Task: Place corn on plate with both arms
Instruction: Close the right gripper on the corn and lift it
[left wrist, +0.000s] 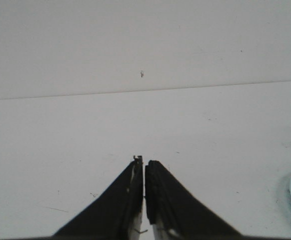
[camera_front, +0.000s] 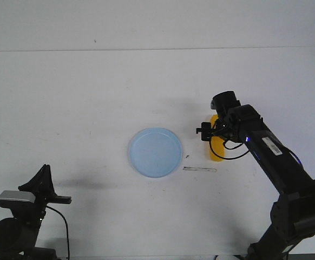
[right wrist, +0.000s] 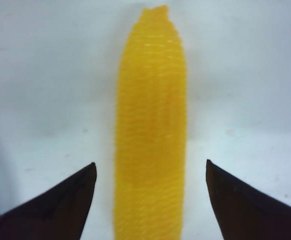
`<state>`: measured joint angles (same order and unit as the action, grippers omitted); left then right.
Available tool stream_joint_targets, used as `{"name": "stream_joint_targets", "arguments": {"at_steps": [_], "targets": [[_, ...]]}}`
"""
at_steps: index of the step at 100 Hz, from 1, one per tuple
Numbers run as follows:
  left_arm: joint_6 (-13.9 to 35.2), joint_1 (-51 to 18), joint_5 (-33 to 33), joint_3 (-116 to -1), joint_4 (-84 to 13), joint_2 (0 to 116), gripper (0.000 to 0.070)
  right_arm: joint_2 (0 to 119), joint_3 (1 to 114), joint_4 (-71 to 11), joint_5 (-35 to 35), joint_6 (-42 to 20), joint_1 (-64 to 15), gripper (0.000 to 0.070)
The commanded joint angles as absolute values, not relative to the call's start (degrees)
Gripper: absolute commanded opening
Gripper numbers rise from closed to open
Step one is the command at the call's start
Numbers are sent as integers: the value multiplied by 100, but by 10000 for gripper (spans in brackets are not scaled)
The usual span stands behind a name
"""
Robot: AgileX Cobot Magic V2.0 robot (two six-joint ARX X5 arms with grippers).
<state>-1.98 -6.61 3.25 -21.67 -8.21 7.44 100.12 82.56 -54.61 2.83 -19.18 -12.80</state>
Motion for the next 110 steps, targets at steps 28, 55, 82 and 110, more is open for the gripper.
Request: {"name": "stream_joint_targets", "arguments": {"at_steps": [28,55,82,110], "targets": [[-215,-666,346,-2244,-764,735,1,10477,8364,-5242,130,-1813,-1313,499],[-215,-666,346,-2244,-762,735,1,10779,8355,-5164,104,-1811,-1313,492],[-215,-666,346,-2244,-762,735,1,10803,8357,-5159,108,-1813,-1313,360],[-215,-666,346,-2244,-762,735,1,10735,8501,-5210,108,-1811,-1317,360]]}}
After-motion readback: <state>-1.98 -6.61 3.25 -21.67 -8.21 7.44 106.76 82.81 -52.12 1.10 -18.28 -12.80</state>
